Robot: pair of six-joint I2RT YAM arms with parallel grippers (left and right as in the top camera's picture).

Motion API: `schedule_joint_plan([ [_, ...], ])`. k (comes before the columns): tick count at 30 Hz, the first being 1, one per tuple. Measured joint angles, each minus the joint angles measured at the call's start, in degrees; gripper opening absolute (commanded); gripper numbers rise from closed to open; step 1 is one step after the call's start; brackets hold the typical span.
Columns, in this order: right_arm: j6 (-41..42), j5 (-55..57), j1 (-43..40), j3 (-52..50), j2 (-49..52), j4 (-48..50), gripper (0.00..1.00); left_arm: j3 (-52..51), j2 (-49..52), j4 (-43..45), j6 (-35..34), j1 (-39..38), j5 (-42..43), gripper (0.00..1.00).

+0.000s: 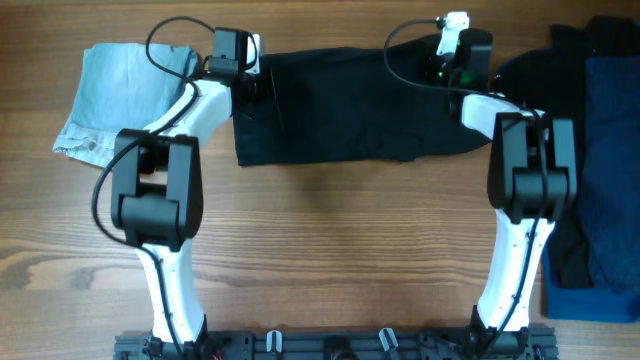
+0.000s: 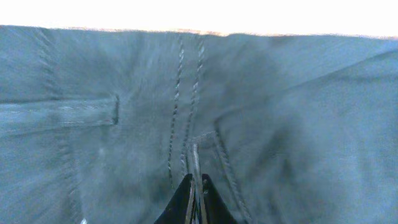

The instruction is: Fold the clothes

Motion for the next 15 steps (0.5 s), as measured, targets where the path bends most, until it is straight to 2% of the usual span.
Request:
schedule_joint_plan([
  [2, 0.55, -0.15, 0.00, -0.11, -9.62, -8.44, 0.20, -0.11, -6.43, -3.02, -0.81, 0.00, -0.39, 0.23],
  [3, 1.07, -0.20, 0.00, 0.24, -16.15, -16.00, 0.20, -0.11, -12.13, -6.23, -1.36, 0.00, -0.57, 0.37],
  [4, 1.36, -0.39, 0.00, 0.72, -20.72, -22.12, 0.20, 0.04, -14.49, -7.72, -1.55, 0.00, -0.55, 0.44],
  [6, 1.36, -0.37, -0.02, 1.38, -27.96, -39.67, 0.20, 0.35, -19.67, -16.26, -2.69, 0.11, -1.03, 0.71],
  [9, 1.27, 0.20, -0.02, 1.18, -30.12, -59.36, 0.20, 0.33, -21.18, -27.41, -4.24, 1.62, -2.49, 0.84],
  [11, 0.79, 0.52, -0.02, 0.50, -29.83, -67.25, 0.22, 0.15, -20.94, -32.06, -4.57, 3.58, -3.19, 0.87],
  [15, -0.31, 0.50, -0.02, 0.48, -28.48, -70.10, 0.40, -0.31, -17.88, -32.81, -5.22, 6.01, -3.76, 0.90],
])
